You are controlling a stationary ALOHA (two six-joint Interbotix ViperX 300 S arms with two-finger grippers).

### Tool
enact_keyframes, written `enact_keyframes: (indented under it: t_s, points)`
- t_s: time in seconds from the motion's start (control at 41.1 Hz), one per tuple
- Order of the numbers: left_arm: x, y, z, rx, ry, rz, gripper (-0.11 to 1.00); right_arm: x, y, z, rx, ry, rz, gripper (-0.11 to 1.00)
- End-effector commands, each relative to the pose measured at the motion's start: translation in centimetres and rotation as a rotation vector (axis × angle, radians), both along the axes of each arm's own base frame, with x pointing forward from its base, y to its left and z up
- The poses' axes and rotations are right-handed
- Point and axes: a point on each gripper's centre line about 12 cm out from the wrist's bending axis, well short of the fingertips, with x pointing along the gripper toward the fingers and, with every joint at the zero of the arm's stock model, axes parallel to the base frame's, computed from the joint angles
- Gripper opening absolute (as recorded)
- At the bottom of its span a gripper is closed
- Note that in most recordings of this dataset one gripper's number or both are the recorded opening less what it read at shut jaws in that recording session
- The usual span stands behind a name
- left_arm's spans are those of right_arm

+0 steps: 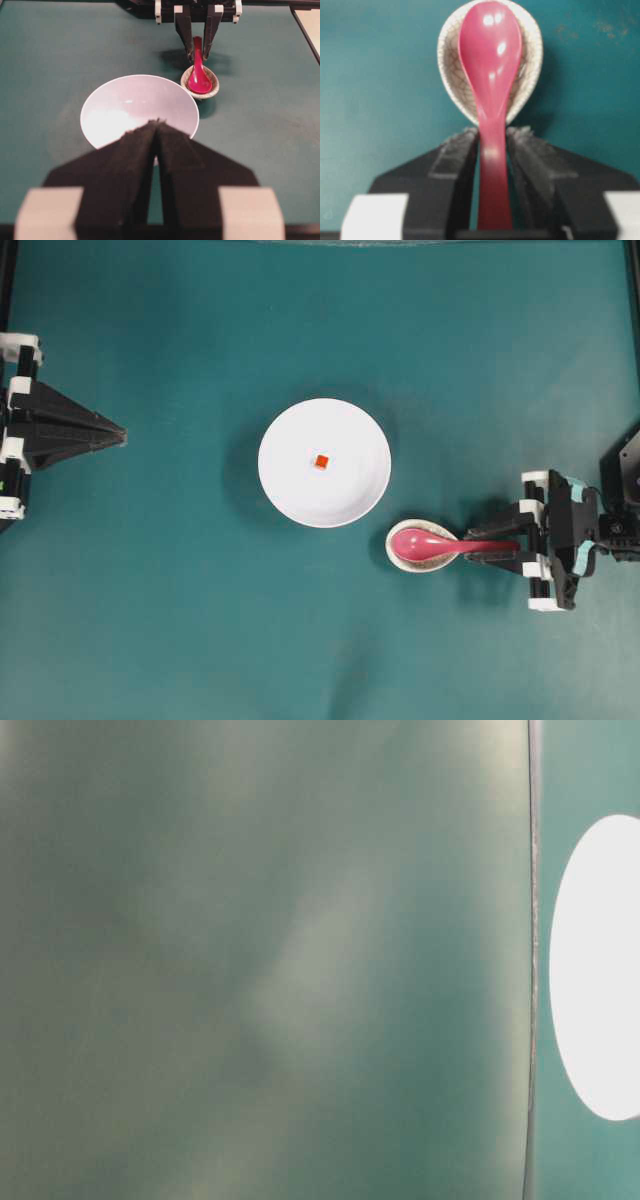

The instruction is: Grip the spoon and scoop the red block from the bowl with right arm.

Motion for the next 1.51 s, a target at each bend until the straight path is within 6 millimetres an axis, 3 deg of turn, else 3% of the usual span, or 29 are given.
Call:
enact_keyframes:
  t_s: [0.0,0.268,0.73,1.144,1.484]
  points:
    - [0.2,0.0,0.4,0.001,-0.008,-0.002,0.01,0.2,0.1,0.4,0.004,-0.023,-0.001,0.35]
    - [0.2,0.0,0.3,0.000,-0.005,0.000,0.01,0.2,0.0,0.5,0.000,-0.041,-0.005,0.25]
    - [0.2,0.0,0.3,0.003,-0.005,-0.002,0.01,0.5,0.1,1.3,0.017,-0.069,-0.006,0.25]
    - [0.2,0.0,0.4,0.003,-0.011,0.000,0.01,2.1,-1.8,6.2,0.030,-0.242,-0.073,0.25]
    - [0.2,0.0,0.4,0.001,-0.006,-0.002,0.01,5.4,-4.3,11.9,-0.008,-0.279,-0.102,0.25]
